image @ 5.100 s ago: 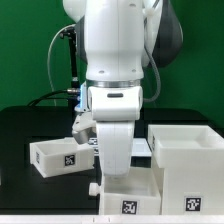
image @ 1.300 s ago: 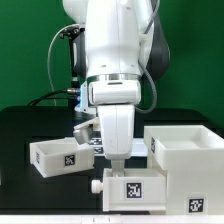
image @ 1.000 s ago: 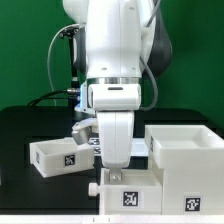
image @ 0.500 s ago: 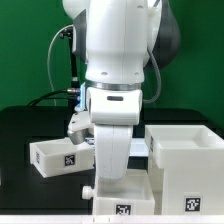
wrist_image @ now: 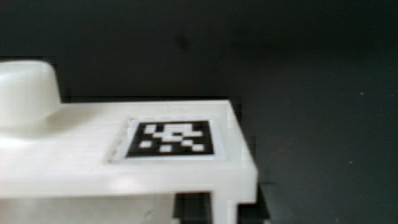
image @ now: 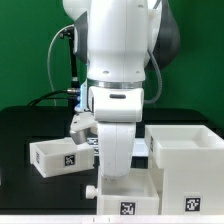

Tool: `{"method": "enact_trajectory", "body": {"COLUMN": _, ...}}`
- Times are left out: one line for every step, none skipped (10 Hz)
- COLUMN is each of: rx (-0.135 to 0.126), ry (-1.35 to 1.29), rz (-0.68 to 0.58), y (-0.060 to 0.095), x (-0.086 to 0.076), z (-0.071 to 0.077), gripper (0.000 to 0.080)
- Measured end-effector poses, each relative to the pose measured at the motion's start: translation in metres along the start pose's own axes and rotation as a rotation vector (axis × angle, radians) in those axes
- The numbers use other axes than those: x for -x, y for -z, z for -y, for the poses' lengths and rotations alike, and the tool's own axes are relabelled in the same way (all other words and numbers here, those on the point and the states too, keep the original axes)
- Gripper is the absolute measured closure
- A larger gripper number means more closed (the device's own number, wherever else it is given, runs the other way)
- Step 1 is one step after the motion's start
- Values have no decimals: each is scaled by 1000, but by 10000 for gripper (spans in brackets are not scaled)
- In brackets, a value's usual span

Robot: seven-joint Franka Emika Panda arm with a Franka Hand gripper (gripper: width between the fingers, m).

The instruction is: Assemble drawer

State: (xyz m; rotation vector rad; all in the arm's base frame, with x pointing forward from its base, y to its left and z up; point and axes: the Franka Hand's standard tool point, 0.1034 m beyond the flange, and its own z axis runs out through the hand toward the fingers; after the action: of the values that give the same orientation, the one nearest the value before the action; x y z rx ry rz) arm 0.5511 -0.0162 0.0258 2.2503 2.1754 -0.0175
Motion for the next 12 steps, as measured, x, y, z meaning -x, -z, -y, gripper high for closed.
{"method": "enact_trajectory", "body": {"rx": 0, "ry": -1, "rz": 0, "y": 0, "x": 0, "z": 0, "gripper": 761}}
{"method": "enact_trajectory", "body": {"rx": 0, "ry": -1, "rz": 0, "y": 0, "x": 0, "z": 0, "gripper": 761}}
{"method": "enact_trajectory", "body": {"rx": 4, "ry": 1, "rz": -1, "y": 0, "x": 0, "z": 0, "gripper": 761}}
{"method": "enact_trajectory", "body": {"rx": 16, "ry": 2, "rz": -4, "y": 0, "x": 0, "z": -1, "gripper": 761}}
{"method": "enact_trajectory", "body": {"rx": 25, "ry": 4, "rz": -7, "y": 1, "x": -2, "z": -1, "gripper": 761}}
{"method": "enact_trajectory", "body": {"rx": 30, "ry": 3, "rz": -8, "y": 3, "x": -3, "z": -2, "gripper": 761}}
{"method": "enact_trajectory", "body": {"rx": 33, "ry": 4, "rz": -9, "y": 3, "x": -4, "z": -3, "gripper": 761}}
{"method": "enact_trajectory", "body": {"rx": 31, "ry": 3, "rz": -9, "y": 2, "x": -4, "z": -2, "gripper": 761}}
{"method": "enact_trajectory", "body": {"rx": 30, "ry": 3, "rz": -9, "y": 2, "x": -4, "z": -2, "gripper": 761}}
{"method": "enact_trajectory", "body": {"rx": 30, "ry": 3, "rz": -9, "y": 1, "x": -4, "z": -2, "gripper": 761}}
{"method": "enact_trajectory", "body": {"rx": 30, "ry": 4, "rz": -9, "y": 1, "x": -4, "z": -2, "gripper": 761}}
{"method": "enact_trajectory", "body": {"rx": 40, "ry": 12, "rz": -14, "y": 2, "x": -7, "z": -3, "gripper": 761}}
